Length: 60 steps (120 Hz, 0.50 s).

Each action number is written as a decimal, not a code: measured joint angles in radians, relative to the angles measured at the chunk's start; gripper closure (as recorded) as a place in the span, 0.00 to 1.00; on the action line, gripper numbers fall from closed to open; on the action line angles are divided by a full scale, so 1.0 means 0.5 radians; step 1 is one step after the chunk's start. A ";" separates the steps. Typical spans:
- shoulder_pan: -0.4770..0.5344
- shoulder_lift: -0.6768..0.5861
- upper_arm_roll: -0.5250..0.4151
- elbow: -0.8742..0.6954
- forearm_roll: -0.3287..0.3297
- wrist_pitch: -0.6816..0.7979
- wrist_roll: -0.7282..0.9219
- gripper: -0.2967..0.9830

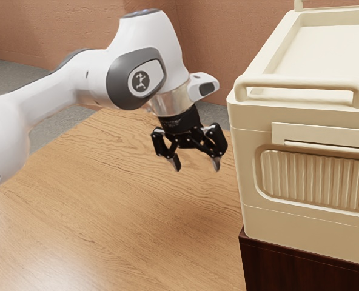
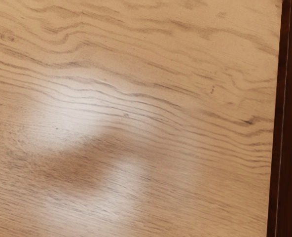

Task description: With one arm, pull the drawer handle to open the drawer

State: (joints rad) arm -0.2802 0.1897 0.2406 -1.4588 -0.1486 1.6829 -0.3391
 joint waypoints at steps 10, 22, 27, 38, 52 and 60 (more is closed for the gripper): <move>-0.004 -0.008 -0.017 -0.009 -0.032 0.056 -0.011 0.23; 0.000 -0.014 -0.037 -0.030 -0.077 0.117 -0.023 0.23; 0.000 -0.017 -0.041 -0.039 -0.100 0.143 -0.027 0.23; 0.001 -0.025 -0.045 -0.052 -0.153 0.192 -0.035 0.23; 0.003 -0.028 -0.045 -0.074 -0.217 0.250 -0.044 0.23; 0.002 -0.030 -0.047 -0.097 -0.253 0.284 -0.048 0.23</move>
State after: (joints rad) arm -0.2790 0.1747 0.2171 -1.5075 -0.2751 1.8251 -0.3632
